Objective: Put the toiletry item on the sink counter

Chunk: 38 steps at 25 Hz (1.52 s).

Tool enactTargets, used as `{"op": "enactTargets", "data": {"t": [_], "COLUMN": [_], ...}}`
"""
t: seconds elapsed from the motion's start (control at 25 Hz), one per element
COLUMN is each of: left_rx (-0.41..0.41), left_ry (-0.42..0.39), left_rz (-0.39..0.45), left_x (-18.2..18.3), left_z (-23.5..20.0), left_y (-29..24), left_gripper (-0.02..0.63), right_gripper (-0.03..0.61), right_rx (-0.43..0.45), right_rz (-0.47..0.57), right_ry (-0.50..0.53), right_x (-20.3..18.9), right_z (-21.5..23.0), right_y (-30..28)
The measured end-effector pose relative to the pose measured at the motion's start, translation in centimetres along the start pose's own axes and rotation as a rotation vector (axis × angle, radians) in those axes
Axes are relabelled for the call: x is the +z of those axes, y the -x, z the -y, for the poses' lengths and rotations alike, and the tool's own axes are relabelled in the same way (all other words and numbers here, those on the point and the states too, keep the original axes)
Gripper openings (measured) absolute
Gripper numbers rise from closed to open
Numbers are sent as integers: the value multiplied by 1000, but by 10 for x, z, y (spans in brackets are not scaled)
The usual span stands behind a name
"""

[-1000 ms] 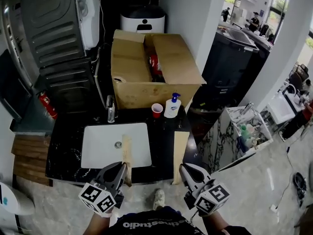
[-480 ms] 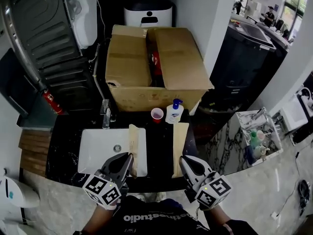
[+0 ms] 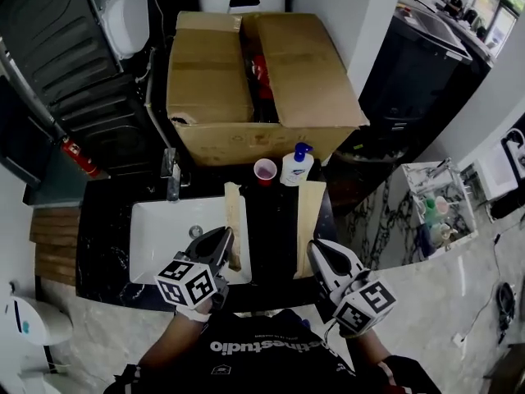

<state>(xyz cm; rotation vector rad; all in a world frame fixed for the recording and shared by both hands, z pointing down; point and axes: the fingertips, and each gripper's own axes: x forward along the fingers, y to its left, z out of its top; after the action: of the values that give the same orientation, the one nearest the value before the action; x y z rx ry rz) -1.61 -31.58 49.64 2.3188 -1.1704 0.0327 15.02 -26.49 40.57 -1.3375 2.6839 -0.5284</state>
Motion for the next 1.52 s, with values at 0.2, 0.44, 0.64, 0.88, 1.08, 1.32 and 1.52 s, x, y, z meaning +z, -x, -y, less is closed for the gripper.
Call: {"op": "enactTargets", "data": {"t": [0.2, 0.44, 0.64, 0.88, 1.08, 1.32, 1.52], "left_rx": [75, 178, 259, 264, 246, 225, 192], "left_ry": [118, 174, 170, 182, 206, 202, 117], "left_rz": [-148, -254, -335, -355, -361, -330, -202], "left_x": [-50, -96, -125, -135, -140, -130, -85], "left_z": [-32, -57, -76, -80, -76, -69, -58], "left_y": [-55, -106, -126, -138, -139, -135, -114], "left_gripper": [21, 21, 21, 23, 58, 129, 166], "right_gripper": [38, 38, 38, 38, 38, 38, 38], "right_rx": [-29, -62, -85, -82, -92, -95, -80], "right_rz": [-21, -65, -97, -74, -81, -77, -61], "right_ry": [-23, -40, -42, -67, -51, -37, -19], "right_x": [-8, -24, -35, -32, -31, -28, -20], "right_z": [10, 21, 30, 30, 33, 30, 20], "right_y": [-3, 0, 6, 4, 7, 10, 10]}}
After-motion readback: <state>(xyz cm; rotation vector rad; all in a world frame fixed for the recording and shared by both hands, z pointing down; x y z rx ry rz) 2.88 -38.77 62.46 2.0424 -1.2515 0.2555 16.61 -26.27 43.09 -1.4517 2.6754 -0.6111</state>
